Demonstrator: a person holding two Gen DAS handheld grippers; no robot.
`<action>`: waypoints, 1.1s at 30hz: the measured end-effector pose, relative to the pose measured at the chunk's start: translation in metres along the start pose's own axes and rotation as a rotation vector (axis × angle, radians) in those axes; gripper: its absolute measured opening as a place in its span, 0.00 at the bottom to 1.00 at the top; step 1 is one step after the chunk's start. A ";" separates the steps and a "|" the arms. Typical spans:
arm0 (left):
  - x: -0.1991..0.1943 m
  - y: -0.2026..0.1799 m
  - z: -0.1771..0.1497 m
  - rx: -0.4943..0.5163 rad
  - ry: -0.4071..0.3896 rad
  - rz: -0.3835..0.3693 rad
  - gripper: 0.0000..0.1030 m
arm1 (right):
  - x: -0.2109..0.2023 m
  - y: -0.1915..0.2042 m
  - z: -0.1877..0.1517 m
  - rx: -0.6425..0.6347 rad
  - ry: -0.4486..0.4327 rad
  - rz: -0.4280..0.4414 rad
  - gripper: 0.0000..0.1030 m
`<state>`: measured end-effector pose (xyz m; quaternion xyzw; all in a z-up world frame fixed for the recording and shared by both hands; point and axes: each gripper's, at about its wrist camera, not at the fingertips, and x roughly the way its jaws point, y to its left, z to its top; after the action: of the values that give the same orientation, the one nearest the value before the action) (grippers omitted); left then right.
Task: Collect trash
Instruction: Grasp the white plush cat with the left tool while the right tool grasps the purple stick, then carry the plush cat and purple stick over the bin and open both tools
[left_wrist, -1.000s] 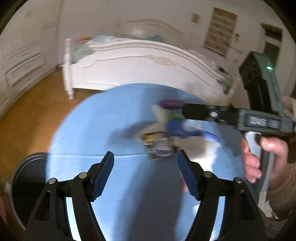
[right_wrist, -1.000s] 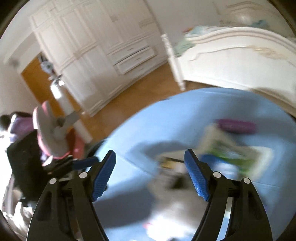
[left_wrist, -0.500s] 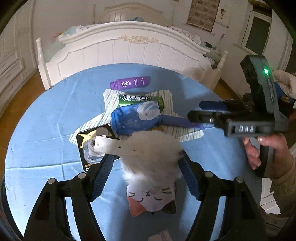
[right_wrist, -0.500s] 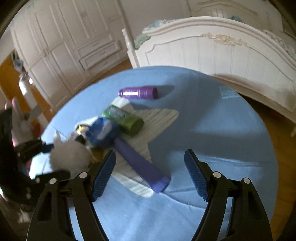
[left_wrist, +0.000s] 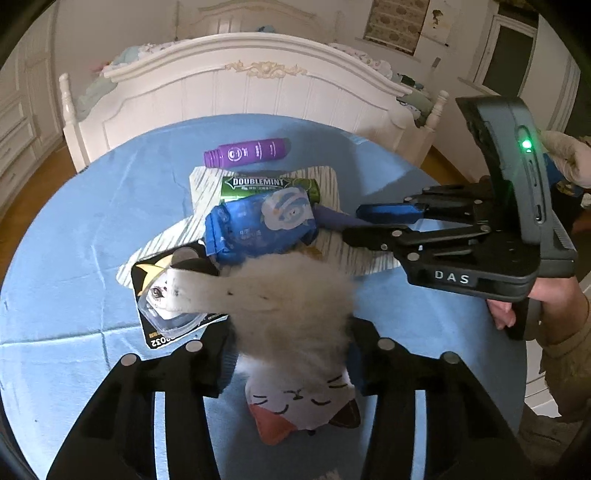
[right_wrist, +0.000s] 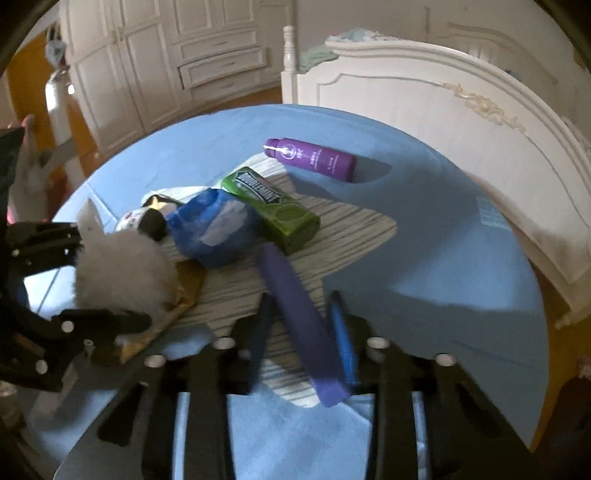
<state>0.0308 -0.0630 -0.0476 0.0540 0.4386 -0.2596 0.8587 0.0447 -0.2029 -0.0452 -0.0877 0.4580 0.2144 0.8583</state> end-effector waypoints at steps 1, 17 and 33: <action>-0.002 0.000 -0.001 0.004 -0.008 0.005 0.44 | 0.000 -0.001 0.000 0.009 -0.001 0.001 0.23; -0.066 0.020 0.006 -0.062 -0.175 0.000 0.44 | -0.054 -0.032 -0.011 0.331 -0.202 0.187 0.16; -0.126 0.095 -0.044 -0.211 -0.277 0.160 0.44 | -0.062 0.108 0.064 0.085 -0.199 0.348 0.16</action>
<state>-0.0151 0.0825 0.0111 -0.0379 0.3353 -0.1480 0.9297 0.0143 -0.1016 0.0468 0.0507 0.3876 0.3478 0.8522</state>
